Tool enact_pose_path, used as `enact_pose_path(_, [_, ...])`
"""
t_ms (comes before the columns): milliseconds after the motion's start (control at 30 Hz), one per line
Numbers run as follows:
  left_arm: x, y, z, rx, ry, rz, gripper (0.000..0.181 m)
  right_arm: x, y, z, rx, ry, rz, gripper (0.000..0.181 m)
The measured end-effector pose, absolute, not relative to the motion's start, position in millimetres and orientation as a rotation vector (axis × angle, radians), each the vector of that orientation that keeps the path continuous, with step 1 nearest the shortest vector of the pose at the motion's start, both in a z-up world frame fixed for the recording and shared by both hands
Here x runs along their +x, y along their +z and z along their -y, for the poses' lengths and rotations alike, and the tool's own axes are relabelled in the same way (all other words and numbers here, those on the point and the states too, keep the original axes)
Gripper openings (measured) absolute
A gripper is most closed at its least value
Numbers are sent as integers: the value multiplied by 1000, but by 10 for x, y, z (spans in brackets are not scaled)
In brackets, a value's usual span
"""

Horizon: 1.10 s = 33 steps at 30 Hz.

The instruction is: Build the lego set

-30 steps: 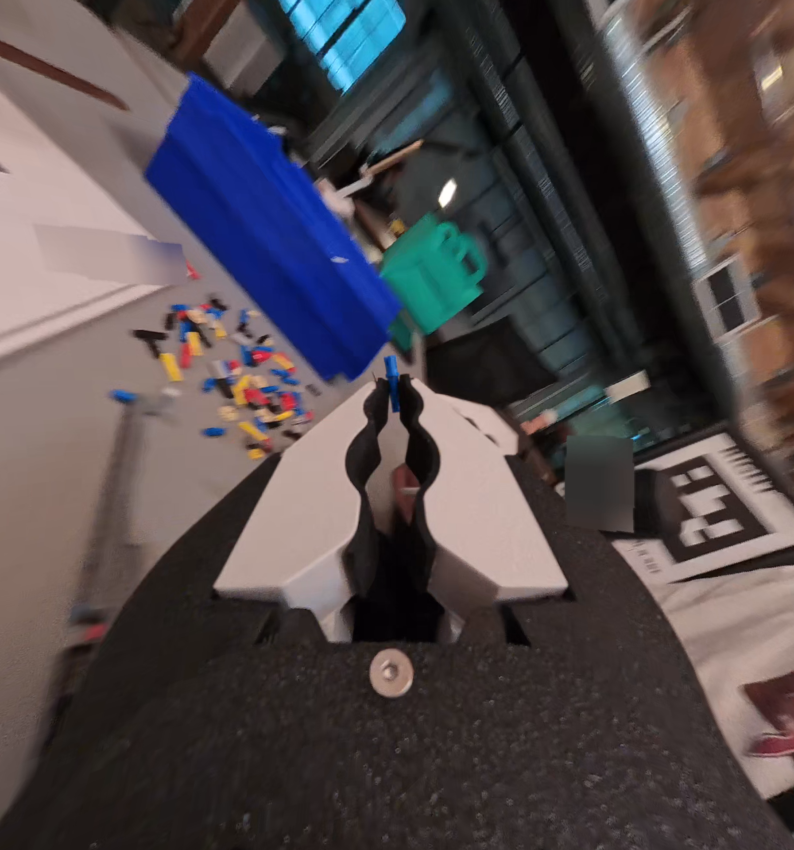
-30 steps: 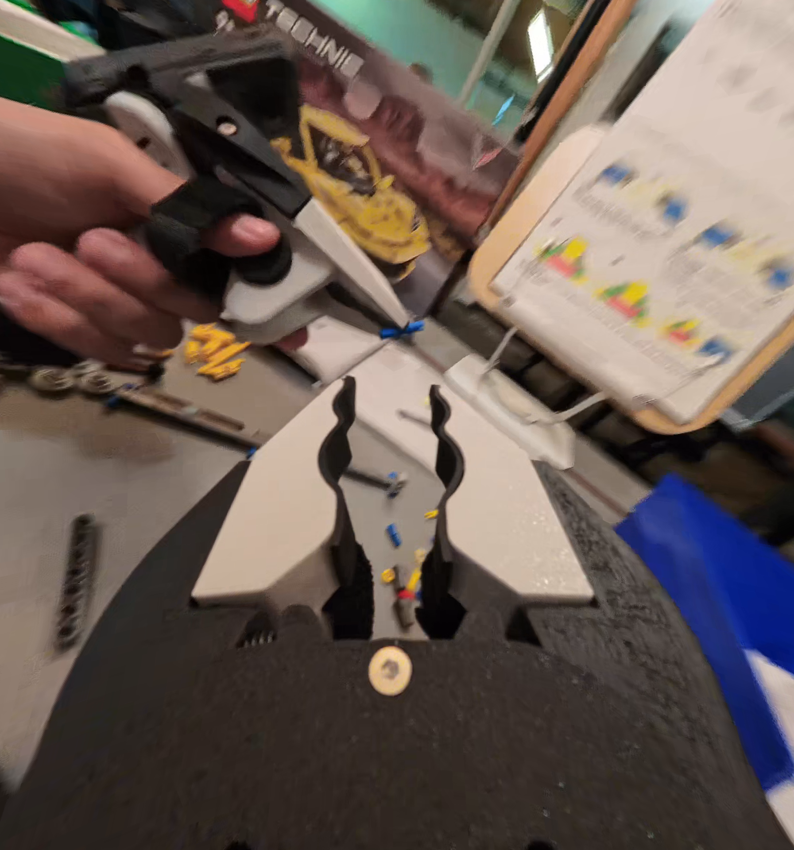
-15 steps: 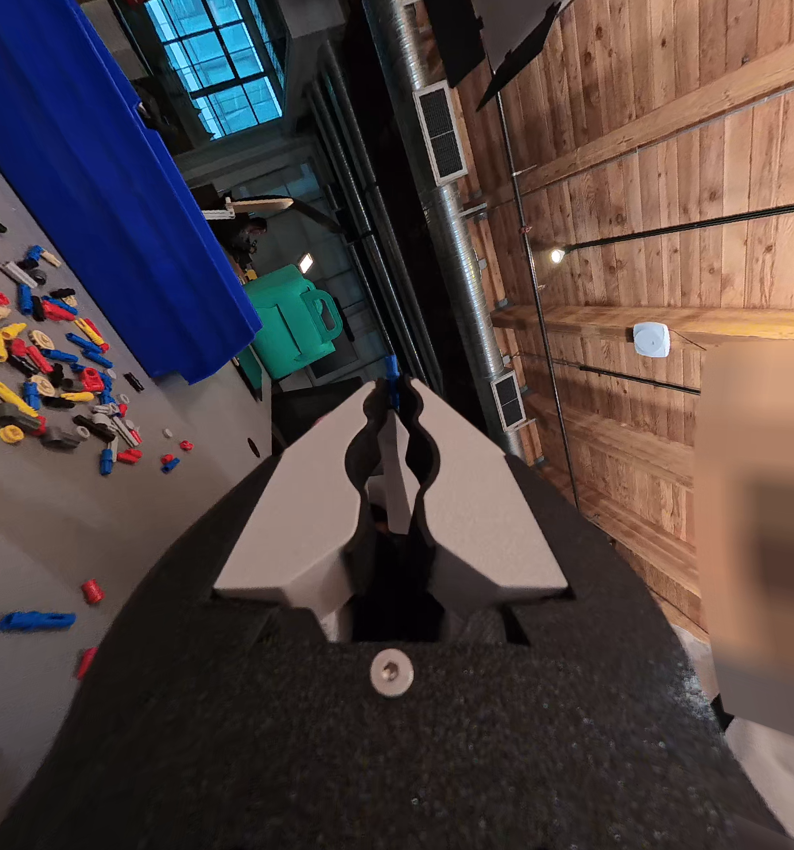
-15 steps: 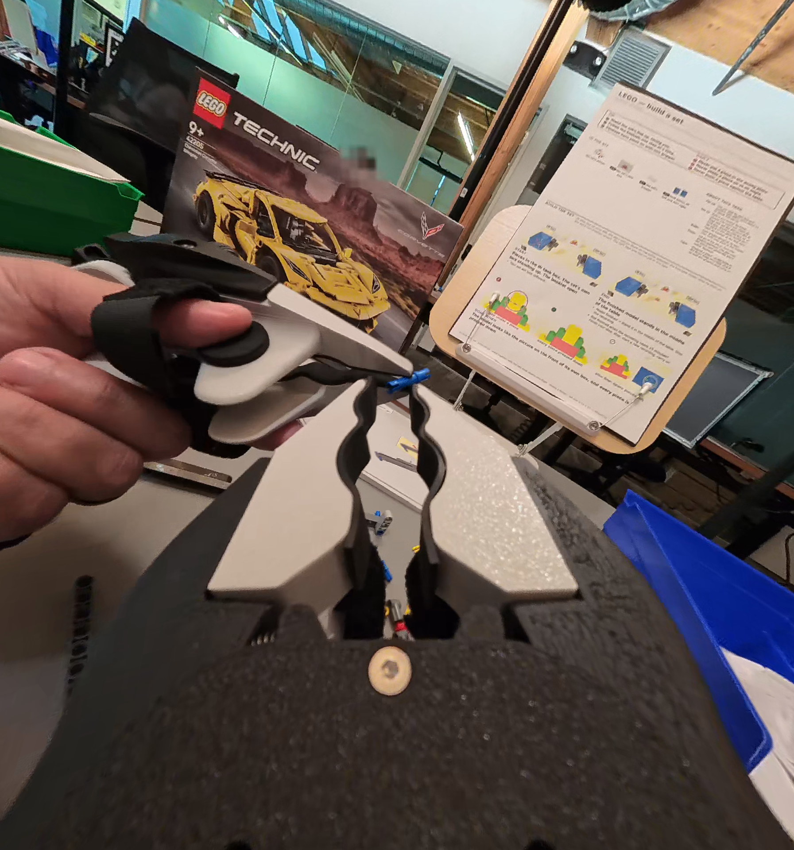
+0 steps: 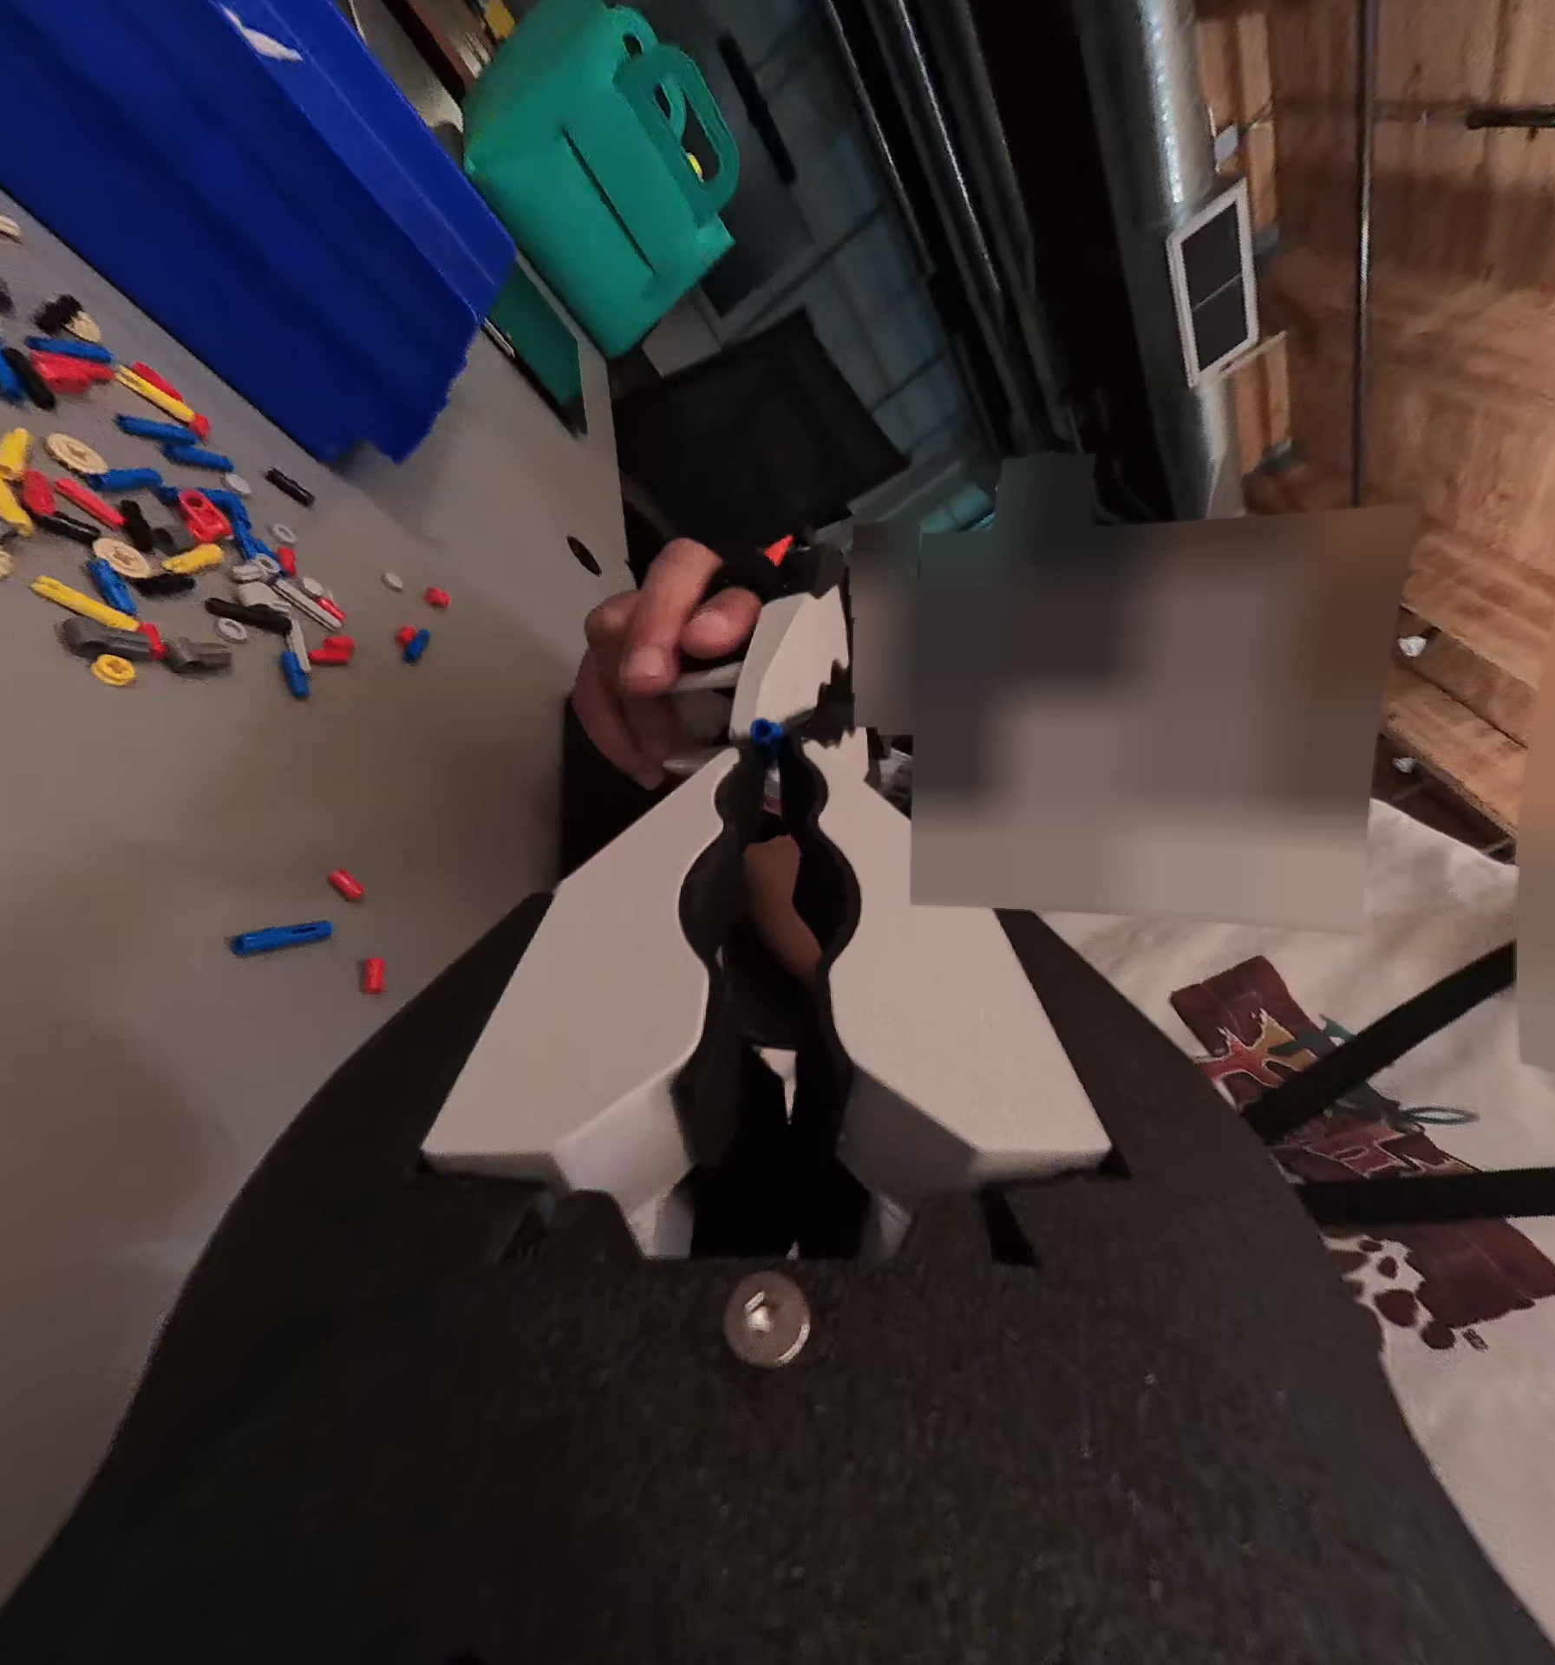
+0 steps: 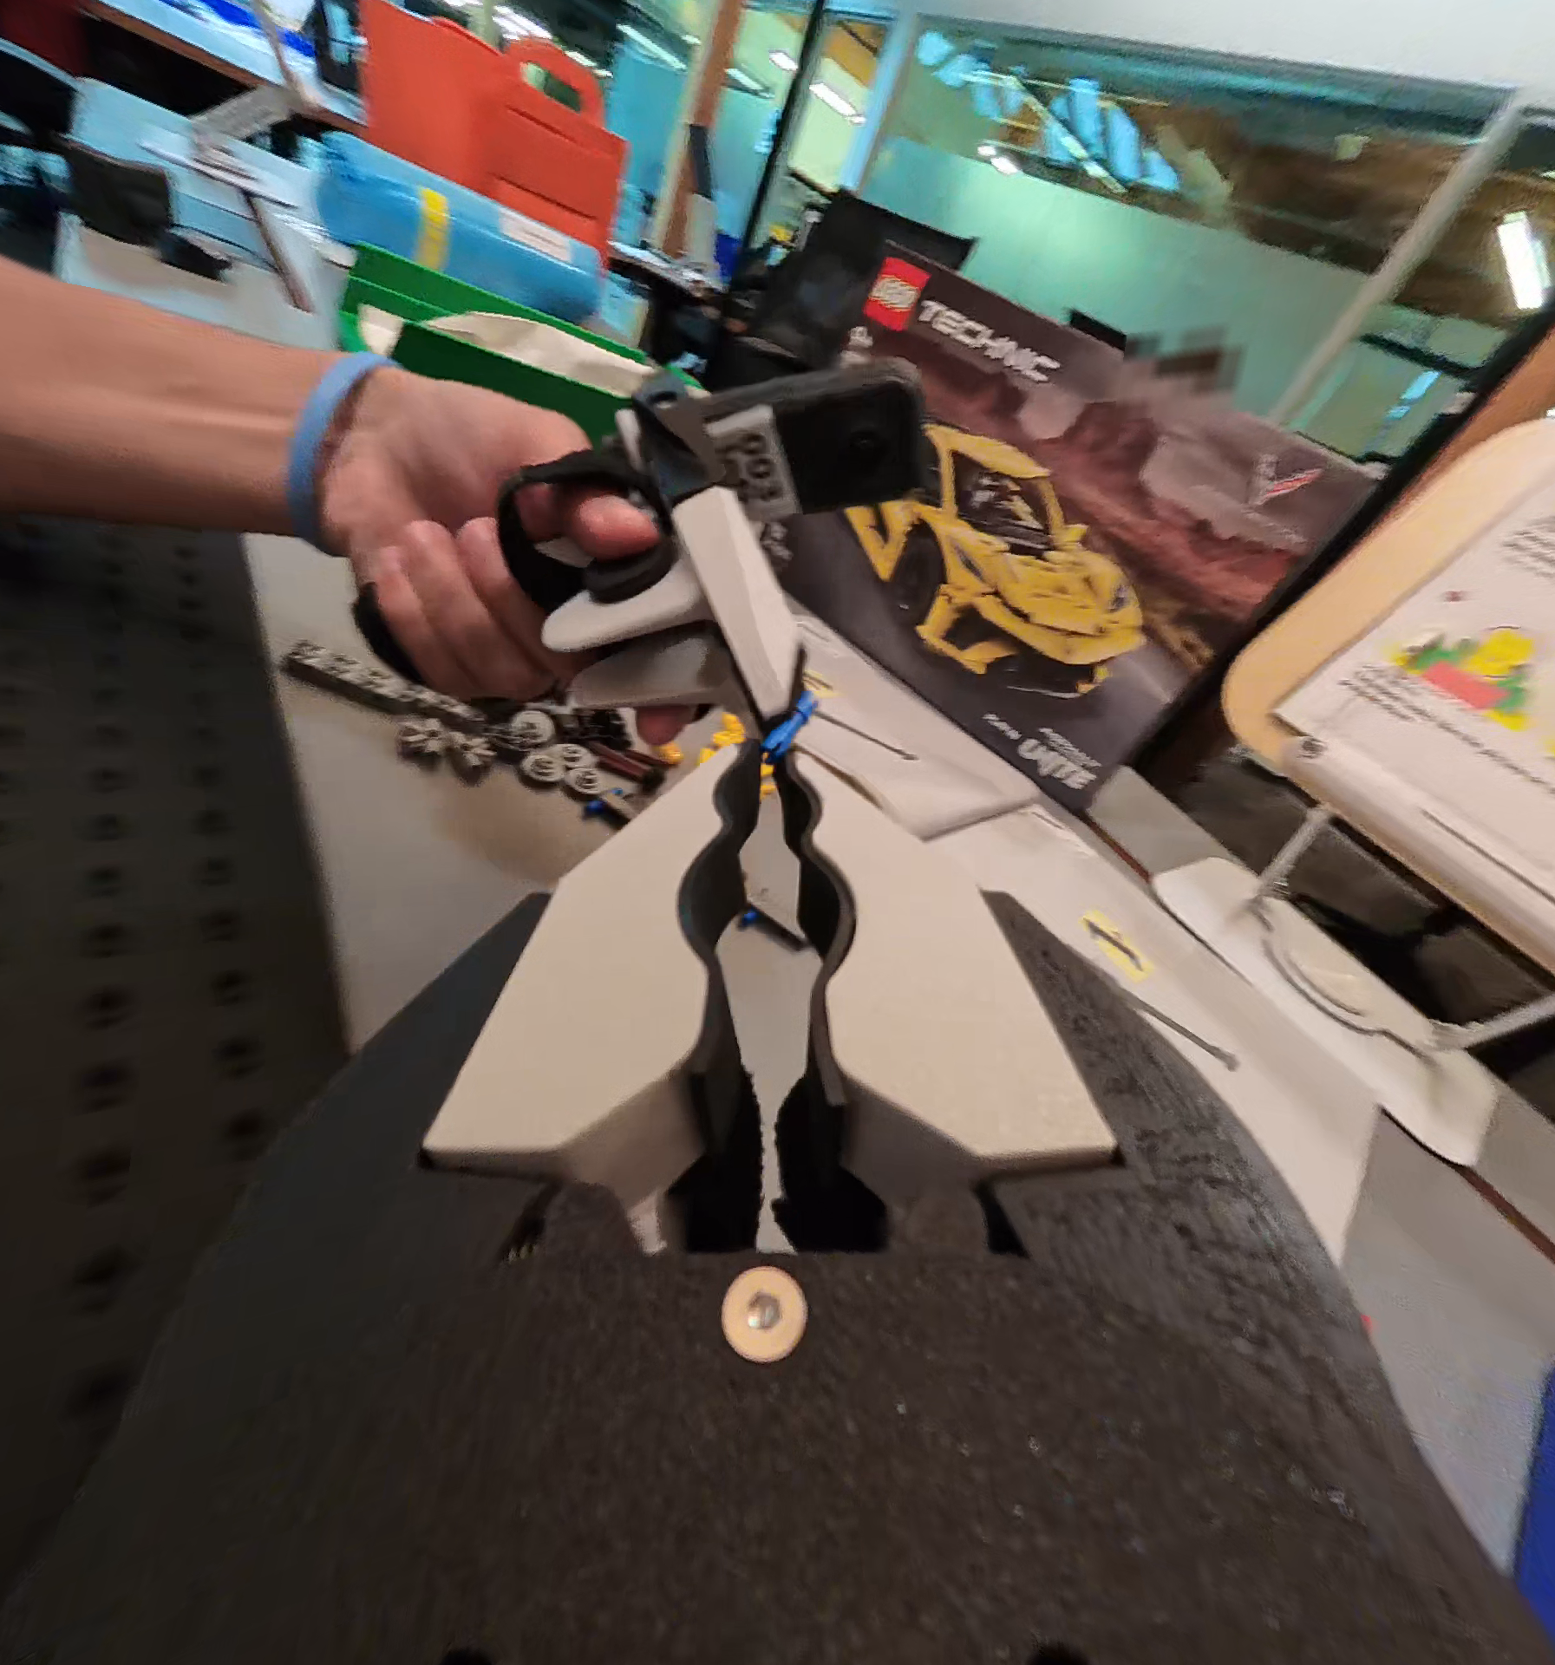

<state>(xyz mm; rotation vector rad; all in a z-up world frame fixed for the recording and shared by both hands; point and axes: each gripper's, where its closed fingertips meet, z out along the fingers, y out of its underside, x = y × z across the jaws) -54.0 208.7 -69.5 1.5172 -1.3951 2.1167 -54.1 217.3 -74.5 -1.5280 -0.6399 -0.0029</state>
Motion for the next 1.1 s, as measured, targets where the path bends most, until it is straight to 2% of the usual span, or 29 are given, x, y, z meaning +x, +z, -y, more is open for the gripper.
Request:
enact_pose_path(267, [-504,-611,-2128,1500,2257,1204,0,-517,-605,-2235,-1444,-295,595,9])
enact_pose_path(667, [-553,-717,-2107,1474,2208,1293,1,-572,-711,-2208,-1470,-91,604,5])
enact_pose_path(800, [-645,-683,-2061,1403,2185,1326,9,-614,-725,-2182,-1468,11,598,3])
enact_pose_path(900, [-648,-722,-2083,1433,2175,1340,2,-620,-739,-2205,-1471,17,593,3])
enact_pose_path(1100, [-652,-769,-2126,1471,2162,1320,13,-609,-836,-2244,-1514,-38,628,2])
